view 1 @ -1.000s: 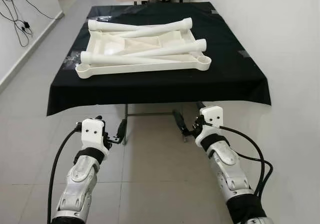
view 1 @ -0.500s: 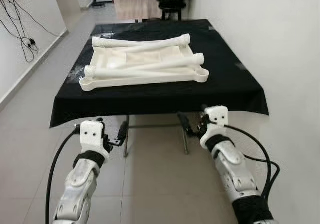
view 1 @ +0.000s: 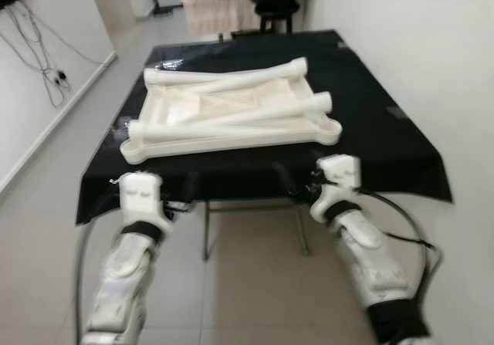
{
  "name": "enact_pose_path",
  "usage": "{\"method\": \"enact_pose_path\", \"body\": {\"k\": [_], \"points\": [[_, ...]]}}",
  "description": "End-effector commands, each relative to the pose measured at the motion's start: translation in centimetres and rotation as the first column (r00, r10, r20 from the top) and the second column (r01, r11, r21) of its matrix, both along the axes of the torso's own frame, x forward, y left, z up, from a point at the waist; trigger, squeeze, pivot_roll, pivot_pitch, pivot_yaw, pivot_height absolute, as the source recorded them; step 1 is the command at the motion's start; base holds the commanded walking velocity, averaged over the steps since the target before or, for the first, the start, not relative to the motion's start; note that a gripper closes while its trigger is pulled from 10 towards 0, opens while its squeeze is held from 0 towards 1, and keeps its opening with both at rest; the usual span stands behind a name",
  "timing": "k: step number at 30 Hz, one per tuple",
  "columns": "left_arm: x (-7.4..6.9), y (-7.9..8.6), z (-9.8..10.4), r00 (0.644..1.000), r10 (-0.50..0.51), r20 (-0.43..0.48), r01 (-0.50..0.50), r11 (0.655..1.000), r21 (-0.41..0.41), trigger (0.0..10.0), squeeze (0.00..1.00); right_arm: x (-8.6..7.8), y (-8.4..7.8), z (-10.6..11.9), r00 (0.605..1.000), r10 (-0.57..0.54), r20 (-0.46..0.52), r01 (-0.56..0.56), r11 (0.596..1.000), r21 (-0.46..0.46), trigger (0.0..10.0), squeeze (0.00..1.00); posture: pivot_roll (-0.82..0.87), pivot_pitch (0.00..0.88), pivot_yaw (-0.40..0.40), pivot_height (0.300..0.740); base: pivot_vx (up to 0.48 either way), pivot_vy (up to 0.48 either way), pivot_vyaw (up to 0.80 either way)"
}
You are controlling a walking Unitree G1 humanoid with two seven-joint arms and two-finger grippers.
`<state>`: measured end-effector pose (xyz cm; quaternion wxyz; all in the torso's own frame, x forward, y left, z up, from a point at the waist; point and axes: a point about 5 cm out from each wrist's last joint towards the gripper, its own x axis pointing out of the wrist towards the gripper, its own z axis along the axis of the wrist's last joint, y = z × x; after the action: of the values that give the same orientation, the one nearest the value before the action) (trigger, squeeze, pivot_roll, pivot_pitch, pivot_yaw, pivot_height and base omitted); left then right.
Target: Building children table
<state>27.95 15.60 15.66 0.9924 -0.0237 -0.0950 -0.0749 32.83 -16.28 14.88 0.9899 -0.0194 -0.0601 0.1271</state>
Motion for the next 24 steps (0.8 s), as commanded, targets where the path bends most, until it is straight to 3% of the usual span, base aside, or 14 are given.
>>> {"method": "enact_pose_path", "body": {"k": [1,12,24], "points": [[0.0,0.8,0.6,1.000,0.020,0.005,-0.020,1.000,0.010,10.0,0.00,0.6,1.3,1.4,0.998,0.054,0.039,-0.055,0.998,0.011,10.0,0.00,-0.03,0.030,0.010,0.740,0.368,0.000,0.00],[0.2,0.7,0.8,1.000,0.014,0.003,-0.014,1.000,0.007,10.0,0.00,1.5,1.4,3.2,0.992,0.092,0.085,-0.085,0.994,-0.075,10.0,0.00,-0.03,0.023,-0.002,0.740,0.367,0.000,0.00],[0.2,0.0,0.7,1.000,-0.021,-0.013,0.021,1.000,-0.010,10.0,0.00,1.9,2.3,4.2,0.991,0.091,0.096,-0.085,0.994,-0.070,10.0,0.00,-0.03,0.023,-0.007,0.740,0.366,0.000,0.00]]}}
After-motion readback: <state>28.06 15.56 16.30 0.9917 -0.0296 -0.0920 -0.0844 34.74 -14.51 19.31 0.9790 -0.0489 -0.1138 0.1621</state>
